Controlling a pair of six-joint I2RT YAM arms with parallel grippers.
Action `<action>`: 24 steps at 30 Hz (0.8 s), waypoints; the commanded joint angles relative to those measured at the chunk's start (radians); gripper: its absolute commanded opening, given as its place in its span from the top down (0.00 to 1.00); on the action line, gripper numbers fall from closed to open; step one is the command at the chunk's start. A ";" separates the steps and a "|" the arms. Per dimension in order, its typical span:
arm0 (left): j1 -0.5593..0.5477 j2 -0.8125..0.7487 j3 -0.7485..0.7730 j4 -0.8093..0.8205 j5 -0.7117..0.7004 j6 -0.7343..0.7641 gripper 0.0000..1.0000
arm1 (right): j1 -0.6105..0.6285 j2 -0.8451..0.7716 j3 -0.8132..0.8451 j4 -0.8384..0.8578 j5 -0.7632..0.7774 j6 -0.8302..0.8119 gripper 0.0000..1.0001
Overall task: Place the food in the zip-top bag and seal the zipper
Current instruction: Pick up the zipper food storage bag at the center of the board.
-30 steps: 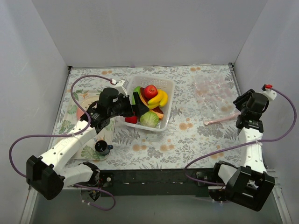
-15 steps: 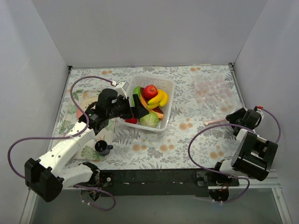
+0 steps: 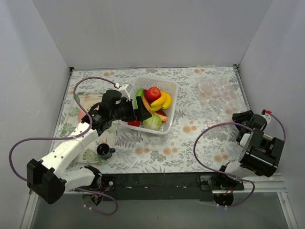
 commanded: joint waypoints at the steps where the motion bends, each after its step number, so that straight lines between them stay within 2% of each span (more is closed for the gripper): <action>1: -0.003 0.004 0.041 -0.018 -0.020 0.012 0.02 | -0.004 0.076 0.014 0.124 -0.038 0.040 0.48; 7: -0.003 0.025 0.056 -0.019 -0.020 0.012 0.02 | -0.004 0.148 0.015 0.213 -0.061 0.068 0.52; 10: -0.003 0.036 0.061 -0.018 -0.023 0.015 0.02 | -0.004 0.153 0.023 0.229 -0.058 0.074 0.66; 11: -0.003 0.039 0.062 -0.018 -0.022 0.013 0.02 | -0.004 0.151 0.035 0.222 -0.057 0.074 0.81; 14: -0.003 0.045 0.067 -0.016 -0.025 0.012 0.02 | -0.004 0.138 0.061 0.177 -0.058 0.070 0.99; 15: -0.003 0.043 0.068 -0.012 -0.025 0.010 0.02 | -0.004 0.125 0.081 0.157 -0.058 0.058 0.99; 19: -0.003 0.037 0.067 0.004 -0.025 0.007 0.02 | 0.005 0.016 0.159 -0.032 -0.047 0.015 0.99; 20: -0.003 0.036 0.067 0.007 -0.019 0.006 0.02 | 0.009 -0.040 0.184 -0.152 -0.041 -0.002 0.99; 24: -0.005 0.034 0.058 0.062 0.023 -0.005 0.02 | 0.063 -0.183 0.335 -0.443 -0.029 -0.084 0.99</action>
